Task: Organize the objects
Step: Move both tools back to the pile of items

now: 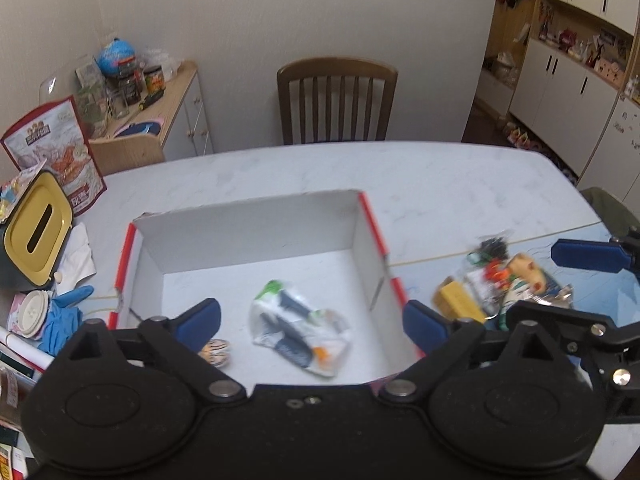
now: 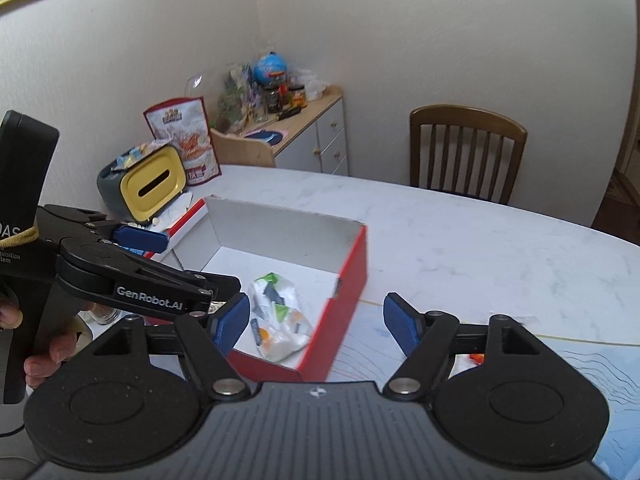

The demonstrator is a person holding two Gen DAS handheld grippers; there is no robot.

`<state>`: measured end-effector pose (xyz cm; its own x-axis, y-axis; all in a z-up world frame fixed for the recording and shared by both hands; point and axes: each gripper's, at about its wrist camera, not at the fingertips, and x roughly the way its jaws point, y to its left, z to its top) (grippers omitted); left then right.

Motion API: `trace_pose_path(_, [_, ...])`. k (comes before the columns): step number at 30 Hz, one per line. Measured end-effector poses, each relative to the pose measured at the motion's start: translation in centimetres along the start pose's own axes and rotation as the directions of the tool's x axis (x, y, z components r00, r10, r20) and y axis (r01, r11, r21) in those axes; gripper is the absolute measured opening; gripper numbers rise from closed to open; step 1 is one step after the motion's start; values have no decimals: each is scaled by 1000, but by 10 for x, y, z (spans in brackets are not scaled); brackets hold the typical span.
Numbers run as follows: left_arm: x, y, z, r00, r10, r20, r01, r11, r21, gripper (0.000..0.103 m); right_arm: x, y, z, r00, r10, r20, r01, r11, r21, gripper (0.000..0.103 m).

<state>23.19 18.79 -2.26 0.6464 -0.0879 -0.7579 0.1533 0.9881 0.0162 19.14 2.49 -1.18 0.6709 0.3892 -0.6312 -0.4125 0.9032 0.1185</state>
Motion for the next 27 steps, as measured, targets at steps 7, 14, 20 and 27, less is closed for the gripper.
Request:
trace_pose_path(7, [-13,-47,-6,999,-10,43,10,1000,18,102,-35,-42,-22,999,-17,34,16,1000,24,80])
trace_pose_path(14, [-16,-90,-15,997,-34,63,31,999,36,102,-58,-78,-45,998,-38,51,35,998,47,83])
trace_pose_path(20, [-11,-118,-21,995,-50,82,46,998,44,102,-73,-110,-70,996,-63,61,59,997,56,84])
trace_pose_path(27, [3,-140,-31,993,-90,81,88,996,23,102,-82,-150,-94,995,-76,69,70,994,84,84])
